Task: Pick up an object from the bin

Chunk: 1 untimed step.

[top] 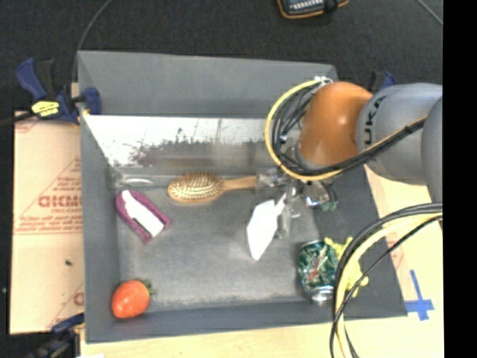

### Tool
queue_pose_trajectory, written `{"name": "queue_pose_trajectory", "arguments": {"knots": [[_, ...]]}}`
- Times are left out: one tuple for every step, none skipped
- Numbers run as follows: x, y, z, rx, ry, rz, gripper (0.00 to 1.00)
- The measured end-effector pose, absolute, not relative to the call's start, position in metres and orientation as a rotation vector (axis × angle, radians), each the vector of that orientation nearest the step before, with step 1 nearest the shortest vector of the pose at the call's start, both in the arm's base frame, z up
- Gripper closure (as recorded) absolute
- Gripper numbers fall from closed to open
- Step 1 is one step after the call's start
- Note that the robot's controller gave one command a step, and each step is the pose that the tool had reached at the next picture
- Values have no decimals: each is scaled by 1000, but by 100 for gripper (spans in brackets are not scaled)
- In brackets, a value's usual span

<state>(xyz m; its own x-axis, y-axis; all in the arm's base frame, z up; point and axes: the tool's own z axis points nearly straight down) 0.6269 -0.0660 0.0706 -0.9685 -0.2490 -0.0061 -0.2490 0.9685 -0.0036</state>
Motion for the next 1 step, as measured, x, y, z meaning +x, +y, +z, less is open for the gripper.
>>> {"name": "queue_pose_trajectory", "arguments": {"knots": [[635,-84,72,-489,3089,-7,0]]}}
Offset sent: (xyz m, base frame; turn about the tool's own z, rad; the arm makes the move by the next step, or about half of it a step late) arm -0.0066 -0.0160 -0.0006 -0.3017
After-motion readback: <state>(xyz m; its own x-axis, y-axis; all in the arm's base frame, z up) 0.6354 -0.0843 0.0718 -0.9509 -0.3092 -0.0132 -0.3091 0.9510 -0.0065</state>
